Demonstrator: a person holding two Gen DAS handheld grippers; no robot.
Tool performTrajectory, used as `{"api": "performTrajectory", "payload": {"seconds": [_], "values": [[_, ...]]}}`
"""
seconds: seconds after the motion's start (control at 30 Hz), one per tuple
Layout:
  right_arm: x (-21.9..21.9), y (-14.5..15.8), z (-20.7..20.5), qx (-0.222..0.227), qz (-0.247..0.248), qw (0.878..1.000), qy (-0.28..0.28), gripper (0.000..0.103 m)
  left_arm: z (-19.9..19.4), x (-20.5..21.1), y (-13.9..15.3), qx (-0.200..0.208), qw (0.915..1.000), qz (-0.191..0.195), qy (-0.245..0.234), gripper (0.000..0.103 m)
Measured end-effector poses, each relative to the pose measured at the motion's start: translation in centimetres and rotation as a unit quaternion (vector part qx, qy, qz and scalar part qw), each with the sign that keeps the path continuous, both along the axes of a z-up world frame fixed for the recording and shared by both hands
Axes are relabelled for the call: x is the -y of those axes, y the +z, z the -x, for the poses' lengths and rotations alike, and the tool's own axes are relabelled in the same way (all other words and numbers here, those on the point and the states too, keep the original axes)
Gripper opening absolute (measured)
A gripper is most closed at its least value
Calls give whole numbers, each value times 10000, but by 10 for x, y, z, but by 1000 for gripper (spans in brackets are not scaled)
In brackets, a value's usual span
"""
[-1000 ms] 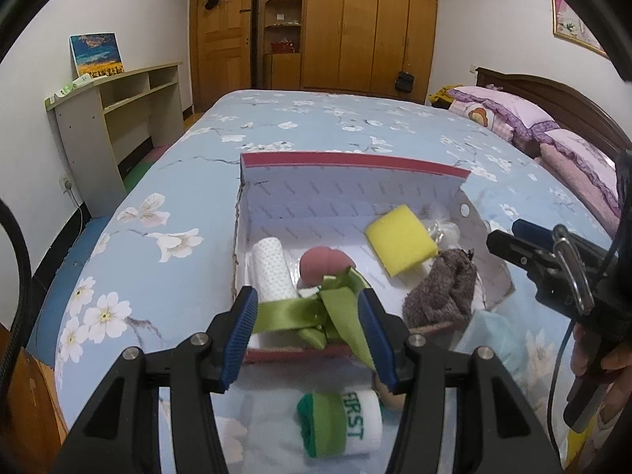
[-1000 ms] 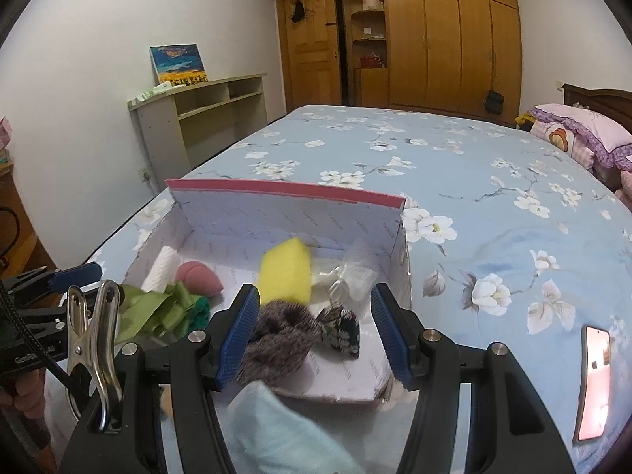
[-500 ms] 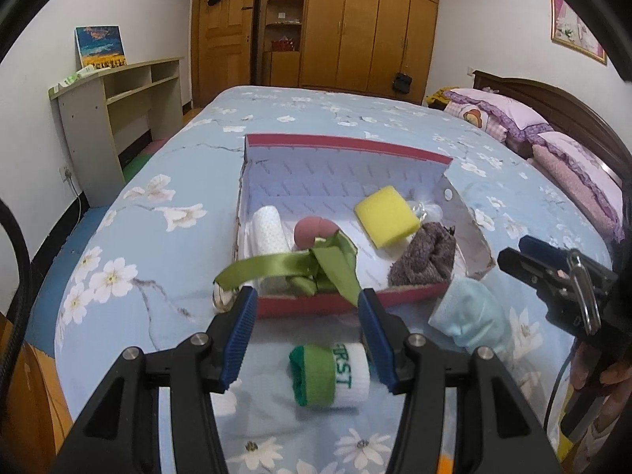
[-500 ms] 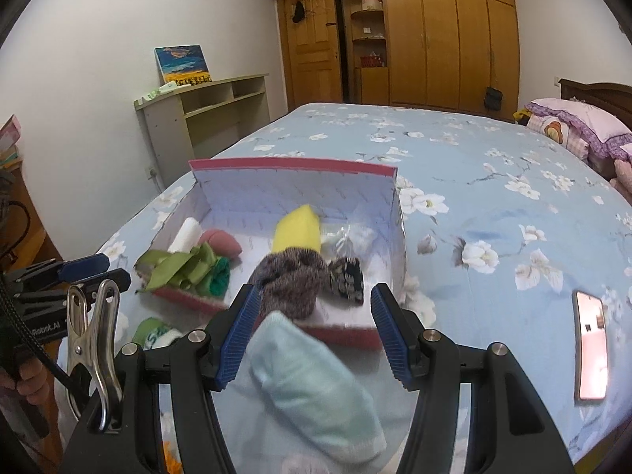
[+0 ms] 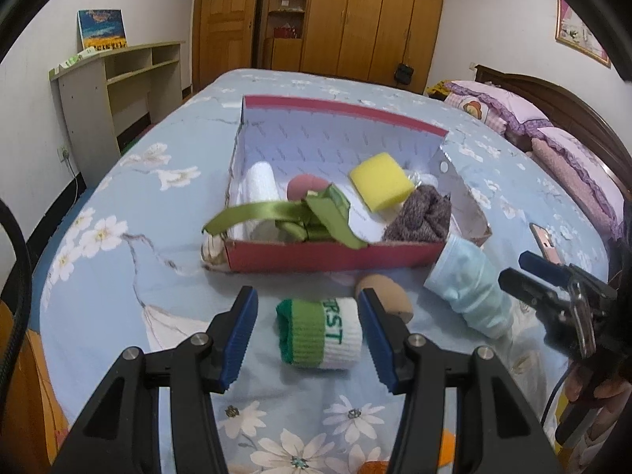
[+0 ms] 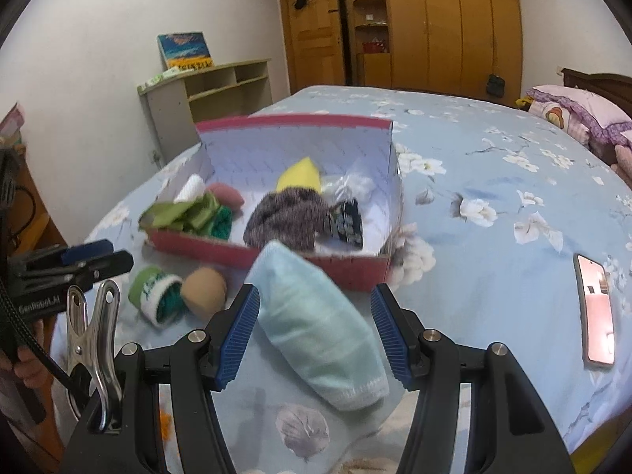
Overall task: Organize soft objects
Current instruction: 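Grasp the light blue fabric pouch beside the box with the right tool, then grasp the green-and-white knit sock with the left tool while the right tool lifts the pouch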
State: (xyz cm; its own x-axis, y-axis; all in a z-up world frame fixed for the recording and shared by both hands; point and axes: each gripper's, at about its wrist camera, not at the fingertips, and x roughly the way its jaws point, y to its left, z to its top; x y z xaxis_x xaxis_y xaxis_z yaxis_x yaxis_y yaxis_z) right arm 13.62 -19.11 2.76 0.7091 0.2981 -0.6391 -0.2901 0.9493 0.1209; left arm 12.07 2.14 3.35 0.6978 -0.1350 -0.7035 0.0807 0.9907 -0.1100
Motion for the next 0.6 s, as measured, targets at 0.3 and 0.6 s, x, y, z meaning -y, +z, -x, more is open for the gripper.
{"api": "performTrajectory", "payload": {"seconds": [0.3,0.6], "values": [[0,-26,-2,-294,35,9995,103,60,-2,5,-23,-175,9998,42,-92,56],[1,-48,-6,-378,89,9992,-79,60,-8,9,-44,-288,9996,-16,-53,56]]}}
